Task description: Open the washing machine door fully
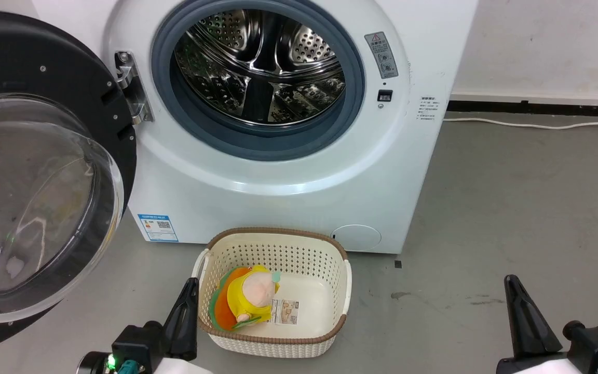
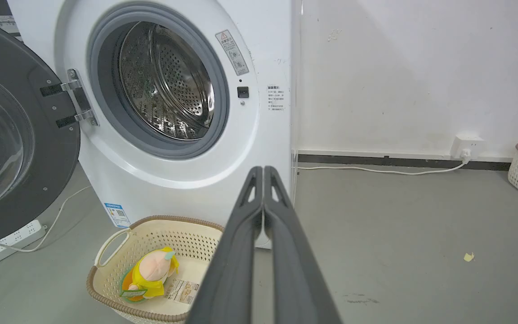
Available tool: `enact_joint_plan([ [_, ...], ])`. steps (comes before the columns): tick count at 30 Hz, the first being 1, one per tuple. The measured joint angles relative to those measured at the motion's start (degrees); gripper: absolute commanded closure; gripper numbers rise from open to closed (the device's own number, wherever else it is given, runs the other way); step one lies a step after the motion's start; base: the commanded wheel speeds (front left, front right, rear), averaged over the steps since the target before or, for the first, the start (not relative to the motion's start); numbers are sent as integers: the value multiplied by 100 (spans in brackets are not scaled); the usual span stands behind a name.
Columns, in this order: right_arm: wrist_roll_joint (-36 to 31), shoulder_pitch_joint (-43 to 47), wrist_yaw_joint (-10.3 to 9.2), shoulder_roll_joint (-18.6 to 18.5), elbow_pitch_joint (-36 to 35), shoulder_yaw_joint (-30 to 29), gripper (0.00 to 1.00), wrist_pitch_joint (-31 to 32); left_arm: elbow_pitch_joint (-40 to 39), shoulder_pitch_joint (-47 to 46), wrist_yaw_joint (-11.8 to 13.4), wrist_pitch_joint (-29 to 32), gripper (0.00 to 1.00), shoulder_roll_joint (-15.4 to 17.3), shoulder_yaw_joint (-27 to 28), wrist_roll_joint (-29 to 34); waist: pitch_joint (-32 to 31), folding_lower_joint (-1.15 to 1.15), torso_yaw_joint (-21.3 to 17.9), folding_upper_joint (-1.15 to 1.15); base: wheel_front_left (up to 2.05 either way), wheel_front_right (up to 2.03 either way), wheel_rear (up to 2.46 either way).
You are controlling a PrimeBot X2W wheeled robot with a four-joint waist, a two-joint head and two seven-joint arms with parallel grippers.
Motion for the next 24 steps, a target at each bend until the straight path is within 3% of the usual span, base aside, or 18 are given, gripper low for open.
enact_joint_plan([
  [24,-175,-114,0,0,-18,54,100,285,-116,-24,25,281,100,-11,123,190,16,0,-22,0,0,0,0],
])
